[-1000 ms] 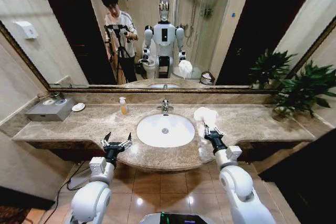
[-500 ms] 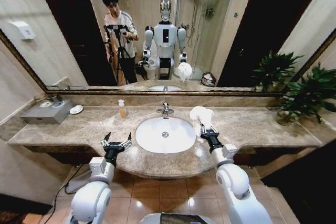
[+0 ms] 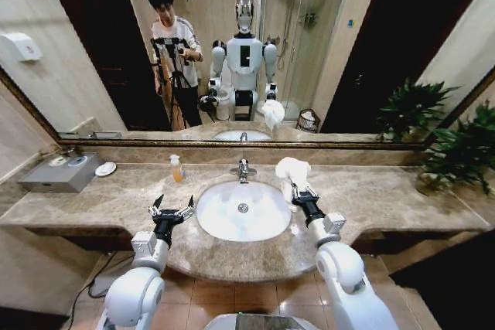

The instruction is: Pick up the towel from the sink counter and wipe the mirror surface.

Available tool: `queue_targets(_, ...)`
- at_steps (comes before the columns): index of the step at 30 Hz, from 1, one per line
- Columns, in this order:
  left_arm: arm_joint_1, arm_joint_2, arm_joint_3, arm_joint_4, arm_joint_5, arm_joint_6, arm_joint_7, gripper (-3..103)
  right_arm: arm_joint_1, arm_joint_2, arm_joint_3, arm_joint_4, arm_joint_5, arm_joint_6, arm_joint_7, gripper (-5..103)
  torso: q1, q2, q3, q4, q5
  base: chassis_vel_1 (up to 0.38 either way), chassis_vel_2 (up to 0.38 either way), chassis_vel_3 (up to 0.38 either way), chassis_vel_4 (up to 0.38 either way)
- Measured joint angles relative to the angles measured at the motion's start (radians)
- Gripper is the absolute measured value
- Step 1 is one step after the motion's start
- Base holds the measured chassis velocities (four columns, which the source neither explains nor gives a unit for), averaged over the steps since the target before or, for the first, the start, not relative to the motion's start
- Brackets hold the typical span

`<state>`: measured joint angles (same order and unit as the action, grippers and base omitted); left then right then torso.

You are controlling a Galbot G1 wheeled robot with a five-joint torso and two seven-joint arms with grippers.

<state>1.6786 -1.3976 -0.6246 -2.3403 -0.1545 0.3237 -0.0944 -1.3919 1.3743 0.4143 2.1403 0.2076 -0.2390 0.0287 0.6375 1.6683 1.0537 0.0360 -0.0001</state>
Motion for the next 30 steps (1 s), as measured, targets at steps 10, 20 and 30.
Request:
queue_targets(10, 0.0, 0.0, 0.0, 0.0, 0.0, 0.0, 0.0, 100, -0.011, -0.001, 0.002, 0.004, -0.012, 0.002, -0.018, 10, 0.0, 0.0, 0.0, 0.0, 0.0, -0.081, 0.072, 0.083, -0.086)
queue_targets(20, 0.0, 0.0, 0.0, 0.0, 0.0, 0.0, 0.0, 100, -0.016, -0.004, 0.006, 0.003, -0.011, 0.025, -0.021, 10, 0.0, 0.0, 0.0, -0.0001, 0.0001, 0.0, 0.0, 0.0, 0.0)
queue_targets(30, 0.0, 0.0, 0.0, 0.0, 0.0, 0.0, 0.0, 100, -0.001, -0.004, 0.012, -0.004, 0.0, 0.037, -0.016, 10, 0.0, 0.0, 0.0, 0.0003, 0.0001, 0.014, 0.016, 0.02, 0.021)
